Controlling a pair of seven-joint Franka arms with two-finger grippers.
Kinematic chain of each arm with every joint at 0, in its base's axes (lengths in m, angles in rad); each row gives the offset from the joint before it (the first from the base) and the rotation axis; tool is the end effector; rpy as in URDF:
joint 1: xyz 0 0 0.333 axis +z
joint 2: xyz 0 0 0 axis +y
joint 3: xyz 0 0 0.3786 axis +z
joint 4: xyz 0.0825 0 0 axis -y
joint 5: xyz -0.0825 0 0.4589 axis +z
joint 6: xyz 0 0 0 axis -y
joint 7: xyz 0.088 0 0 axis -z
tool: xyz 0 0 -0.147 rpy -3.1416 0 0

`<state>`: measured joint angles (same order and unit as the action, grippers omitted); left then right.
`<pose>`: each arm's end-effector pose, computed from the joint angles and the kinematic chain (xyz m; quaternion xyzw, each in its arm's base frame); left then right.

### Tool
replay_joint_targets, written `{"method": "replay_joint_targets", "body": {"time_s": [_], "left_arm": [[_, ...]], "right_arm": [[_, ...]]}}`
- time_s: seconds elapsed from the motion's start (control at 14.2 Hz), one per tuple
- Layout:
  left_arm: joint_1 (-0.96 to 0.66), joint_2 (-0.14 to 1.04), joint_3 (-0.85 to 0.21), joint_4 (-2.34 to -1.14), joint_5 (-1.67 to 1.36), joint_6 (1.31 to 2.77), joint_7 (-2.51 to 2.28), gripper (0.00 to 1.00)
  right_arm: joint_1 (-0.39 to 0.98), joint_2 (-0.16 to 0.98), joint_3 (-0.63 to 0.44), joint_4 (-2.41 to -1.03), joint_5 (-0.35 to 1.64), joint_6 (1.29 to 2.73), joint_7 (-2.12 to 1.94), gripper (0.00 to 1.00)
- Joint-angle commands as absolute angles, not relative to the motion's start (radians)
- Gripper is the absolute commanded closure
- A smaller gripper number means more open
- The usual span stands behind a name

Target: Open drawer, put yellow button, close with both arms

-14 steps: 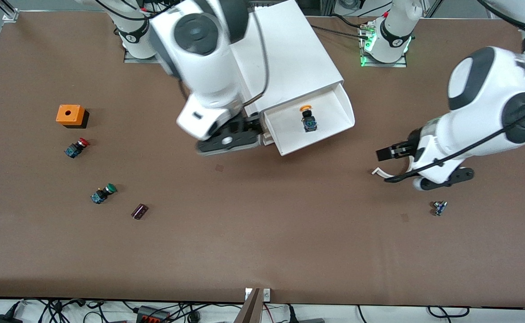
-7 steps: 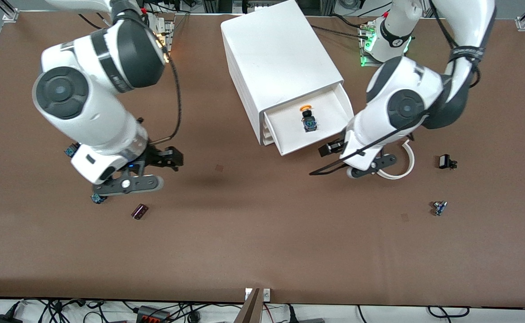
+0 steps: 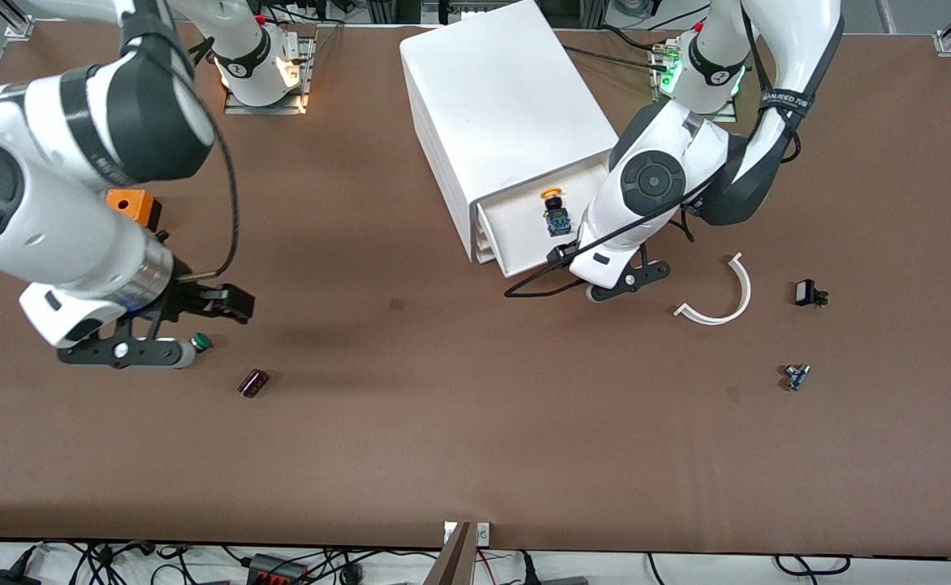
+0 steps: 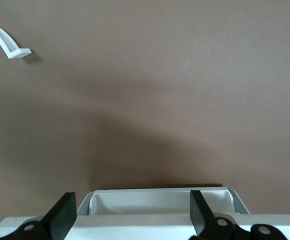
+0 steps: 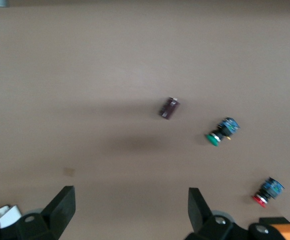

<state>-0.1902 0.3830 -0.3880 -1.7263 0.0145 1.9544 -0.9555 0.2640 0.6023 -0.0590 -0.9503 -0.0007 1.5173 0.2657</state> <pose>0.6134 -0.3739 0.3483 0.9773 0.1917 -0.0906 0.0030 0.8019 0.1824 0.5396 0.9994 -0.0255 -0.0127 0.0207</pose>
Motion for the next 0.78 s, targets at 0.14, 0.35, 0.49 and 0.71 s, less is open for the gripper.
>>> {"method": "replay_joint_targets", "body": {"time_s": [0.14, 0.35, 0.49, 0.71], "left_arm": [[-0.178, 0.313, -0.462, -1.802, 0.037, 1.951, -0.997, 0.0], [-0.173, 0.281, -0.494, -1.819, 0.035, 1.892, -0.997, 0.0], [-0.172, 0.27, -0.508, -1.835, 0.023, 1.881, -0.999, 0.0], [-0.172, 0.272, -0.531, -1.851, 0.02, 1.882, -1.005, 0.0]], "right_arm": [[0.12, 0.512, -0.051, -1.112, 0.005, 1.647, 0.216, 0.0], [0.063, 0.421, -0.051, -1.187, 0.0, 1.651, 0.128, 0.0], [0.017, 0.35, -0.051, -1.253, -0.005, 1.644, 0.085, 0.0], [-0.031, 0.292, -0.051, -1.313, -0.003, 1.64, -0.048, 0.0]]}}
